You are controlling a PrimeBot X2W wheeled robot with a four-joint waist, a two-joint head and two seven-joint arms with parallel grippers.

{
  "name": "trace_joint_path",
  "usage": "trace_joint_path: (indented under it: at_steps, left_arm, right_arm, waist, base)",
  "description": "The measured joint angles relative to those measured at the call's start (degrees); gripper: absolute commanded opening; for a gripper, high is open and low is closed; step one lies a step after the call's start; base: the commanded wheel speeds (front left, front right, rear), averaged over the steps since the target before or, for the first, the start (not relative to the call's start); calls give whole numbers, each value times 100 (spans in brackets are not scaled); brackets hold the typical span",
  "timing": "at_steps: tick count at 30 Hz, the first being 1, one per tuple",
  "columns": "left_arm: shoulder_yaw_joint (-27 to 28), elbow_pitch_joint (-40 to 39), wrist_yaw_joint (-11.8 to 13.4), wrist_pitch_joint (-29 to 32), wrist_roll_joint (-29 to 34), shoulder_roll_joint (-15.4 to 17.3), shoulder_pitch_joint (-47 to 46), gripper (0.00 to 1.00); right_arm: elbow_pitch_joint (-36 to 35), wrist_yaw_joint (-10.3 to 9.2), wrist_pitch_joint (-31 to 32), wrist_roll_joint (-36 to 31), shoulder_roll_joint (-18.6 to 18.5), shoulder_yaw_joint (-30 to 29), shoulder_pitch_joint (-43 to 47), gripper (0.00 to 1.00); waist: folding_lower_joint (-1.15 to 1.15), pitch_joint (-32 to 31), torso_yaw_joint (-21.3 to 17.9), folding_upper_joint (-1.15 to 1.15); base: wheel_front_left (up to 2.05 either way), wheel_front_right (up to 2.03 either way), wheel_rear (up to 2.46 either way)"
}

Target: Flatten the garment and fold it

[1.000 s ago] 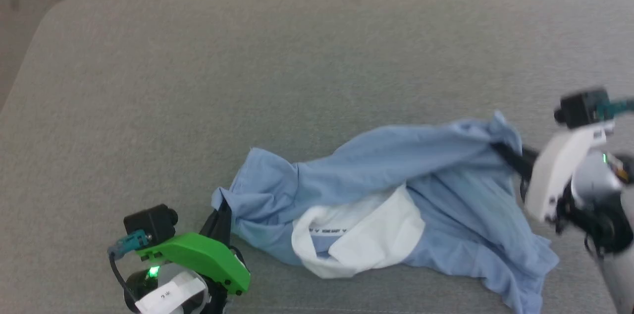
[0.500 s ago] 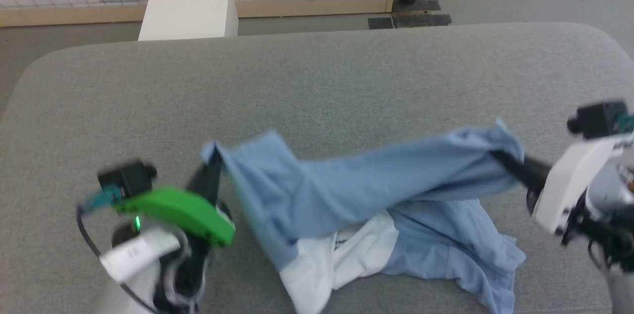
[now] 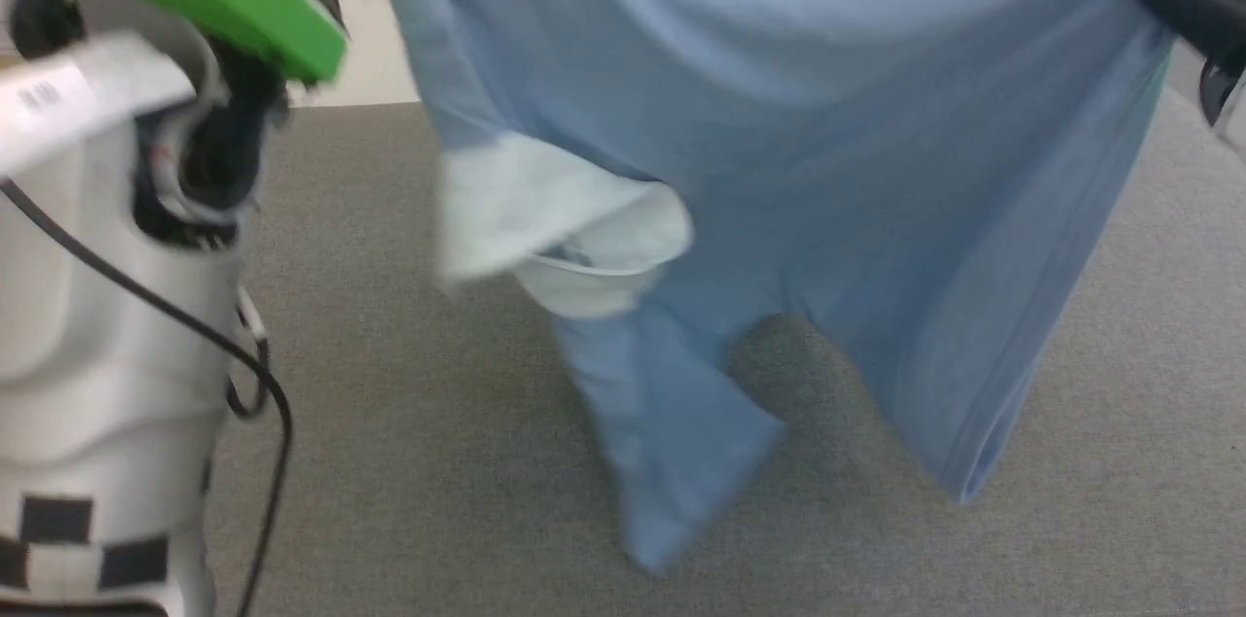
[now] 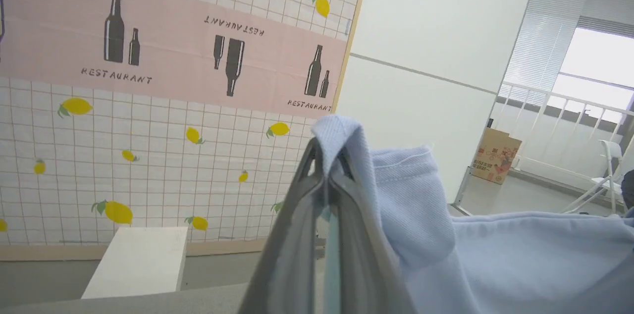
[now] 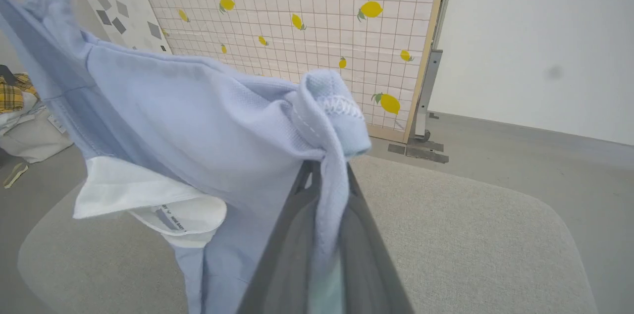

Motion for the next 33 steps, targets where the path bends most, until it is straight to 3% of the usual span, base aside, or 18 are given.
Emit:
trace_joint_path:
  at_steps: [11, 19, 24, 28, 33]
  left_arm:
    - [-42, 1095, -33, 180, 396, 371, -1630, 0]
    - [-199, 1747, 47, 302, 794, 552, -2733, 0]
    - [-170, 2026, 188, 164, 1095, 665, -3774, 0]
    - [-132, 2202, 318, -226, 1316, 701, -4709, 0]
    - [-194, 2457, 419, -891, 1630, 622, -5568, 0]
  right_arm:
    - [495, 0, 193, -190, 81, -11, -939, 0]
    - [948, 0, 304, -757, 622, -204, -1842, 0]
    - [1424, 0, -69, -1368, 1109, -428, -2884, 0]
    - [1875, 0, -606, -1946, 1585, -709, -3873, 0]
    - [2427, 0, -1396, -2552, 1855, -1025, -4871, 0]
  waist:
    - [0, 155, -74, 0]
    - [0, 800, -118, 0]
    - [0, 1400, -181, 0]
    - [1, 1939, -250, 0]
    - [2, 2586, -317, 0]
  base:
    - [0, 0, 0]
    - [0, 0, 0]
    - [0, 0, 0]
    - [0, 0, 0]
    - [0, 0, 0]
